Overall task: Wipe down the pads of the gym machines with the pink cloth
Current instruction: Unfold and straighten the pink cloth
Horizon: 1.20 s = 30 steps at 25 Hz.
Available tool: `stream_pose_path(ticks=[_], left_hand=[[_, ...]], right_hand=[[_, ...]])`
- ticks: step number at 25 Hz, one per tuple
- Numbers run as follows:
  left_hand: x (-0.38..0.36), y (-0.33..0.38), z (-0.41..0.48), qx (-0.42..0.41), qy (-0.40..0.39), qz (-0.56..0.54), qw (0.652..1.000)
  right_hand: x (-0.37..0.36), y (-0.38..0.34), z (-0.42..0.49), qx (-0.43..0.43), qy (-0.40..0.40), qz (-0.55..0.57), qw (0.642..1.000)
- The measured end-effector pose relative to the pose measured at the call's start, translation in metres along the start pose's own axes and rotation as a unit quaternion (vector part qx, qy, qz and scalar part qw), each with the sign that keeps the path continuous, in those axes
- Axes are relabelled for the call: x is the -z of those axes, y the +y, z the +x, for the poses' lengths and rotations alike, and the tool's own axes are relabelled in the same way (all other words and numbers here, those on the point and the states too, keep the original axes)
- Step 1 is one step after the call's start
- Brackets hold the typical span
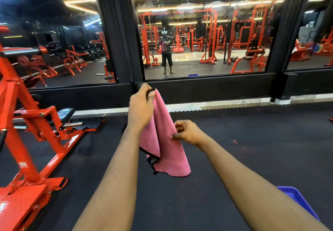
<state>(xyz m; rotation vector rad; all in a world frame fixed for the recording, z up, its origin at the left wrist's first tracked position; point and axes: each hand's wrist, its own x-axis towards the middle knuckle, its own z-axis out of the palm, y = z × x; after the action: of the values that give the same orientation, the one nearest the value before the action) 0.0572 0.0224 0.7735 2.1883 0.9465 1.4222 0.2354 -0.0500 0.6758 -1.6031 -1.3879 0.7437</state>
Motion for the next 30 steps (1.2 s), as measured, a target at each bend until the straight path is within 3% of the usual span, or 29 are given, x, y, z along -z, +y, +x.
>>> stream_pose_path(ticks=[3,7,12,14,17,20,24,30], left_hand=[[0.01,0.009,0.01,-0.02,0.106,0.018,0.994],[0.024,0.003,0.007,0.025,0.247,0.037,0.968],[0.029,-0.002,-0.007,0.077,0.319,0.042,0.944],[0.033,-0.007,-0.01,0.1,0.332,0.054,0.936],[0.038,-0.017,-0.017,0.135,0.341,0.078,0.927],[0.039,-0.028,-0.025,0.159,0.345,0.089,0.921],[0.038,-0.039,-0.033,0.178,0.354,0.103,0.912],[0.037,-0.055,-0.044,0.189,0.363,0.138,0.902]], right_hand=[[-0.014,0.018,-0.008,-0.041,-0.009,-0.001,0.999],[-0.023,0.028,-0.006,-0.107,0.008,-0.039,0.993],[-0.031,0.042,-0.003,-0.199,0.01,-0.068,0.978],[-0.033,0.042,-0.001,-0.218,0.086,-0.069,0.97],[-0.024,0.032,0.005,-0.24,0.272,-0.025,0.932],[-0.011,0.021,0.011,-0.184,0.411,0.065,0.89],[0.002,0.007,0.012,-0.103,0.489,0.181,0.847],[0.015,-0.002,0.01,-0.085,0.537,0.142,0.827]])
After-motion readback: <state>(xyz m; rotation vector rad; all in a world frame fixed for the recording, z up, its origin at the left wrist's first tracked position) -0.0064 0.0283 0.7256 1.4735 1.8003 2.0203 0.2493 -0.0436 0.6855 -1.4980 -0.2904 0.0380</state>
